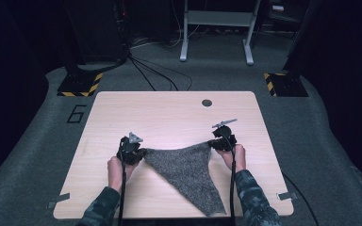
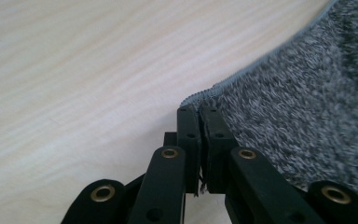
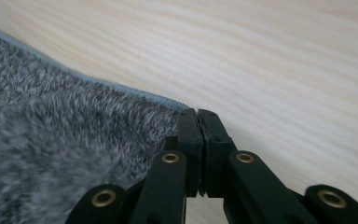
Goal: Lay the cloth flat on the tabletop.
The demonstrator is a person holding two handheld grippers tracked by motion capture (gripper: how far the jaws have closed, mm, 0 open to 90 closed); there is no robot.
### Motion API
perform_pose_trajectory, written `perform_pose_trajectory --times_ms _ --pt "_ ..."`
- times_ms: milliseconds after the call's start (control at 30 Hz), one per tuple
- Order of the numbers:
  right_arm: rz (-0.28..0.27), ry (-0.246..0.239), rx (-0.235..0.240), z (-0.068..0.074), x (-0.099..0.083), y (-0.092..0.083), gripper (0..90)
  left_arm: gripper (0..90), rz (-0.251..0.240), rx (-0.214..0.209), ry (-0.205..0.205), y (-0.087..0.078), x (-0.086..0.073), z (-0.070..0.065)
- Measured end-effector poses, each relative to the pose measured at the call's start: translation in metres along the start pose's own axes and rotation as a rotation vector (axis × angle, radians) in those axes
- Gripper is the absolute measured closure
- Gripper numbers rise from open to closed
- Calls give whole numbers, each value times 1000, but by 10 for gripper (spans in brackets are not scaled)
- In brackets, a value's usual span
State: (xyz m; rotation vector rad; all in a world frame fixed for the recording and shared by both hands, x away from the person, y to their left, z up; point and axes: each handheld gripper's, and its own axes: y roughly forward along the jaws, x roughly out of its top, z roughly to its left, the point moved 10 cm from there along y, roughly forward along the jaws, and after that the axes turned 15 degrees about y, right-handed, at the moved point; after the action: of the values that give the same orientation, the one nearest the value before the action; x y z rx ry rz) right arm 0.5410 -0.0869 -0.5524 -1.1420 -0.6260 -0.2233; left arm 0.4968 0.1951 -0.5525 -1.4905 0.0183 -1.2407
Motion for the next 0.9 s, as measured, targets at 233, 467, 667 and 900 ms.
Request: perform_pose_trajectory --times_ms 233,467,667,900 --pt "-66 10 -11 -4 27 -24 887 875 -61 41 3 -16 32 22" --pt "-75 14 6 -1 33 -35 887 875 -68 11 -9 -20 43 26" --pt "-39 38 28 4 17 -36 887 877 -40 -39 -34 -10 30 17" --pt "-13 54 29 -3 17 -27 893 883 -14 -70 -63 6 25 25"
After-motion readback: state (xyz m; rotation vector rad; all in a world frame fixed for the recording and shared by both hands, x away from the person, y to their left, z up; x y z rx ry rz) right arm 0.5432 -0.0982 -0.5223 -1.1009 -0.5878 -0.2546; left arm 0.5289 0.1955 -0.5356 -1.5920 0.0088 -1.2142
